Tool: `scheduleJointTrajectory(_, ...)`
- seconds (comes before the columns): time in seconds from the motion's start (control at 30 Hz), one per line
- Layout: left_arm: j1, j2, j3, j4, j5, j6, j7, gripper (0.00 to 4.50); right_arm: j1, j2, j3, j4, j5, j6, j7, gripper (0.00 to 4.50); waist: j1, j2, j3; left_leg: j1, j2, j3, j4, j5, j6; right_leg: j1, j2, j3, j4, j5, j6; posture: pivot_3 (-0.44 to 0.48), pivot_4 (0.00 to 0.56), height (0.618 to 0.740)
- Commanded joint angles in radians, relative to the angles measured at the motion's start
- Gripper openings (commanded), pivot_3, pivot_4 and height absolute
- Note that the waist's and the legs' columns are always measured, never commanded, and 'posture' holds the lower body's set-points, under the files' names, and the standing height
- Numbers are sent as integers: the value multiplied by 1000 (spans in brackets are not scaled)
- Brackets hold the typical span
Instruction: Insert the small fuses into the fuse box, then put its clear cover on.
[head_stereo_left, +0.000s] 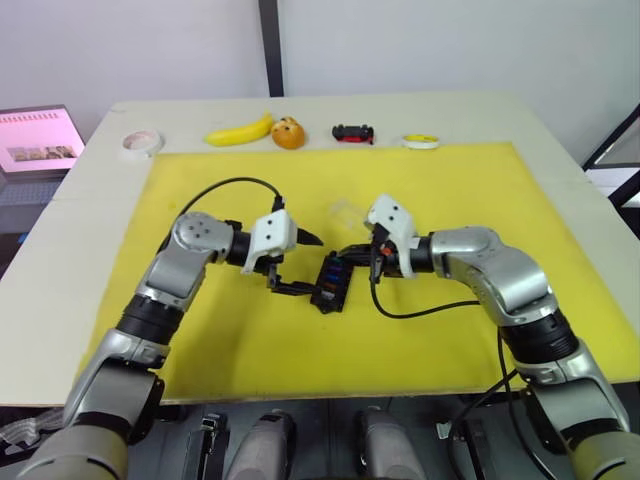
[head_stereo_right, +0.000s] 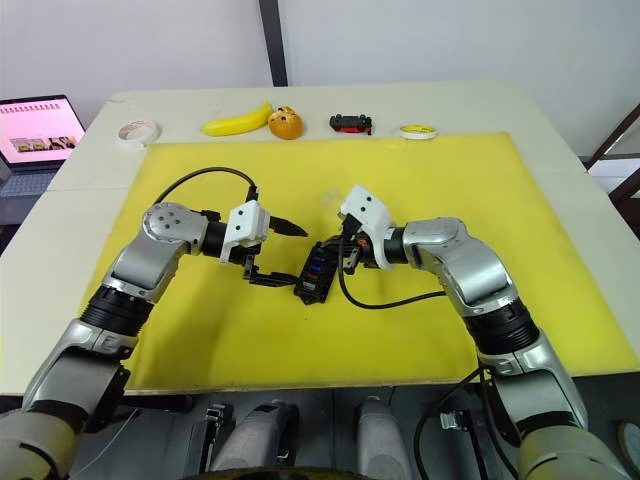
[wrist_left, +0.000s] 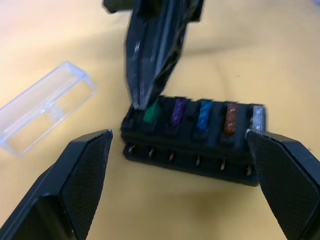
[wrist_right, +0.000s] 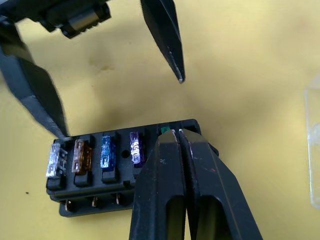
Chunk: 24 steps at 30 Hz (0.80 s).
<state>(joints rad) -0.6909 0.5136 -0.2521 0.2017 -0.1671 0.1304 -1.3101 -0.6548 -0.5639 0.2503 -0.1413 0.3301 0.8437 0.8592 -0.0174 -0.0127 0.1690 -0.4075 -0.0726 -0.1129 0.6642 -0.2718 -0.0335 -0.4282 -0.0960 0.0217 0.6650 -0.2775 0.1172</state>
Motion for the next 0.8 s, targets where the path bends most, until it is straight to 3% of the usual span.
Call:
scheduleJointTrajectory(0.03, 24, 21, 55, -85, -59, 62, 19, 4500, -1, 8, -30, -23, 24, 9, 1, 92, 0, 0, 0, 0, 0, 0, 0, 0, 0, 0, 0, 0, 0, 0, 0, 0, 150, 740)
scheduleJointTrajectory(0.2, 154, 72, 179, -269, -162, 239, 123, 4500, 5, -40, -164, -162, 147, 67, 27, 92, -1, 0, 0, 0, 0, 0, 0, 0, 0, -1, 0, 0, 0, 0, 0, 0, 150, 740)
scheduleJointTrajectory(0.33, 384, 86, 485, -500, -366, 543, 351, 4500, 87, -170, -344, -220, 192, 58, 44, 92, 3, 0, 0, -1, 0, 0, -1, -1, 2, -1, -1, 1, -1, 0, 0, 0, 150, 740)
scheduleJointTrajectory(0.43, 529, 92, 649, -599, -457, 645, 445, 4500, 159, -247, -428, -220, 213, 44, 60, 992, 6, 0, 0, 0, 0, 0, 0, -5, 8, 0, -1, 1, -1, 0, 0, 0, 150, 740)
scheduleJointTrajectory(0.67, 844, 108, 994, -645, -617, 776, 536, 4500, 311, -379, -572, -187, 221, -26, 115, 4382, 6, 0, 0, 1, 1, 1, 0, -5, 8, 1, -1, 1, -2, 0, 0, 0, 150, 740)
scheduleJointTrajectory(0.8, 885, 110, 1116, -592, -734, 860, 606, 4500, 334, -376, -588, -177, 219, -41, 91, 4451, 9, 0, 0, 1, 1, 1, 0, -5, 8, 2, -1, 1, -2, 0, 0, 0, 150, 740)
